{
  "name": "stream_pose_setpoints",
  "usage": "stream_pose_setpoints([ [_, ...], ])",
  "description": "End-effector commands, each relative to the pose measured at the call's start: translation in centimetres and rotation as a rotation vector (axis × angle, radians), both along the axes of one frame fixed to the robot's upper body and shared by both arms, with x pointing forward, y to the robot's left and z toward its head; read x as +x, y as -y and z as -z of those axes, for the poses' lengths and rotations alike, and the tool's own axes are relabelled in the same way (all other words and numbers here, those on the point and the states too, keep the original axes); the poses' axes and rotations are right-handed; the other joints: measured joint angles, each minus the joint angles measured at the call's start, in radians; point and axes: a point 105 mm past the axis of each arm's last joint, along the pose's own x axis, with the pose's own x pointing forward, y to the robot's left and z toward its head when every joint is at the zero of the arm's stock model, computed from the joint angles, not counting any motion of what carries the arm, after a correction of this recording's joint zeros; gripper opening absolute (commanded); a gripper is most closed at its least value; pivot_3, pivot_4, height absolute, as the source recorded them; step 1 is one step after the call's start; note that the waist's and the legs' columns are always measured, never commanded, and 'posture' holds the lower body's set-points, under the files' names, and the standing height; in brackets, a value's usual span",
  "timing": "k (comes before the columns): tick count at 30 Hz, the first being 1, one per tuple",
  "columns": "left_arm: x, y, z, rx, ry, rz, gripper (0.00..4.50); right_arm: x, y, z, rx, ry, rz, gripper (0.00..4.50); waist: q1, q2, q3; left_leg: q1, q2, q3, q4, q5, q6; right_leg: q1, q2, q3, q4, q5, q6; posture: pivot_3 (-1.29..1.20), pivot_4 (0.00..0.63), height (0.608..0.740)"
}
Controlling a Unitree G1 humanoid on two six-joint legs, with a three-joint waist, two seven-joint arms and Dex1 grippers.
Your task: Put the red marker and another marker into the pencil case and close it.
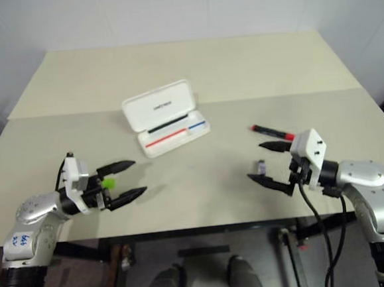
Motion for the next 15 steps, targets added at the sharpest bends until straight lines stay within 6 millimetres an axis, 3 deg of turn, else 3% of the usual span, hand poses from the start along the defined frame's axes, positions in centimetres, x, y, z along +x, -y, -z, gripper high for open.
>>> stream_pose_setpoints([
  [1, -0.1, 0.1, -1.0, 0.020, 0.046, 0.015, 4.46, 0.0, -0.4, -1.3, -0.003, 0.057, -0.030, 4.50, 0.000, 0.000, 0.000, 0.000, 0.000, 0.000, 0.000, 0.000, 0.000, 0.000, 0.000, 0.000, 0.000, 0.000, 0.000, 0.00, 0.150, 0.740],
  [7, 0.7, 0.5, -1.5, 0.029, 0.056, 0.016, 4.46, -0.2, -1.4, -1.1, 0.017, 0.063, -0.039, 4.50, 0.003, 0.000, 0.000, 0.000, 0.000, 0.000, 0.000, 0.000, 0.000, 0.000, 0.000, 0.000, 0.000, 0.000, 0.000, 0.00, 0.150, 0.740],
  [15, 3.0, 1.3, -2.6, 0.087, 0.075, 0.053, 4.46, -0.6, -1.3, -1.3, 0.017, 0.062, -0.008, 4.50, 0.003, 0.000, 0.000, 0.000, -0.004, 0.000, 0.001, 0.000, 0.000, 0.000, 0.000, 0.000, 0.000, 0.001, 0.001, 0.00, 0.150, 0.740],
])
